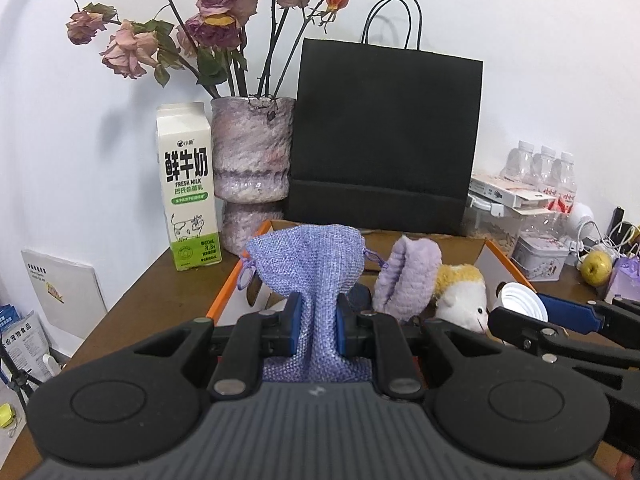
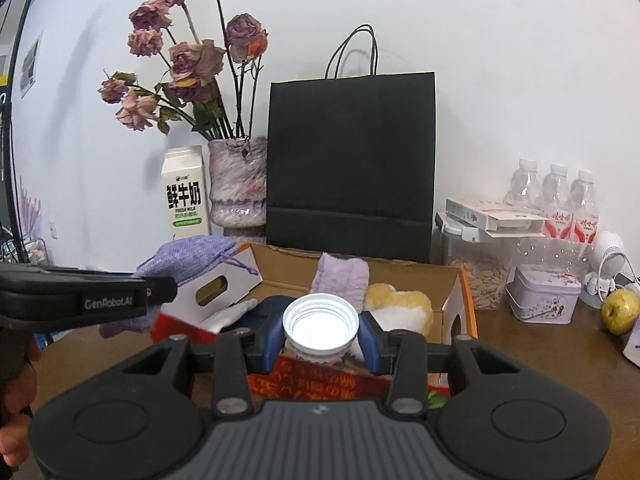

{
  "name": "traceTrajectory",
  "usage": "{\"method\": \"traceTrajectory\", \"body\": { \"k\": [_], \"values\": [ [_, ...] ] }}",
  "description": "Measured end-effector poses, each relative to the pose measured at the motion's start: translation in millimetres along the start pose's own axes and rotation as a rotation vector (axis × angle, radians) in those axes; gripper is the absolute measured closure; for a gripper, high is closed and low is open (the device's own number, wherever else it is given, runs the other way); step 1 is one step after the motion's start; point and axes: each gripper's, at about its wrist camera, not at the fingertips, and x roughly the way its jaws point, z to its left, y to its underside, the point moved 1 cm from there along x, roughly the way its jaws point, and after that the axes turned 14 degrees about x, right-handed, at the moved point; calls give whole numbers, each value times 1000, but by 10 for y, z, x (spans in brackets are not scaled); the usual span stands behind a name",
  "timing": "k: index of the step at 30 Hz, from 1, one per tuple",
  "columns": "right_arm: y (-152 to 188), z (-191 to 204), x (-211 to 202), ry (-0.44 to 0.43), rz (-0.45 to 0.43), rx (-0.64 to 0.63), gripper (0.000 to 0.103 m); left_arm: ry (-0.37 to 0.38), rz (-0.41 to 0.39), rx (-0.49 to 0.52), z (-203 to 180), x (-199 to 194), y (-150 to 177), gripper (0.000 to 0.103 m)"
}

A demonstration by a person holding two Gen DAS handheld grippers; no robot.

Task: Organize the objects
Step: 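Lower the pouch into the box and open the left gripper while the right releases the cap inside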

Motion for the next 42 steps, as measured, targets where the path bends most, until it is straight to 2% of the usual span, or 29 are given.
{"method": "traceTrajectory", "body": {
  "k": [21, 42],
  "values": [
    [-224, -89, 656, 19, 3, -21, 64, 4, -18, 22, 57, 619, -274, 86],
    [-308, -198, 926, 58, 5, -18, 64, 25, -13, 47, -16, 1053, -380, 86]
  ]
}}
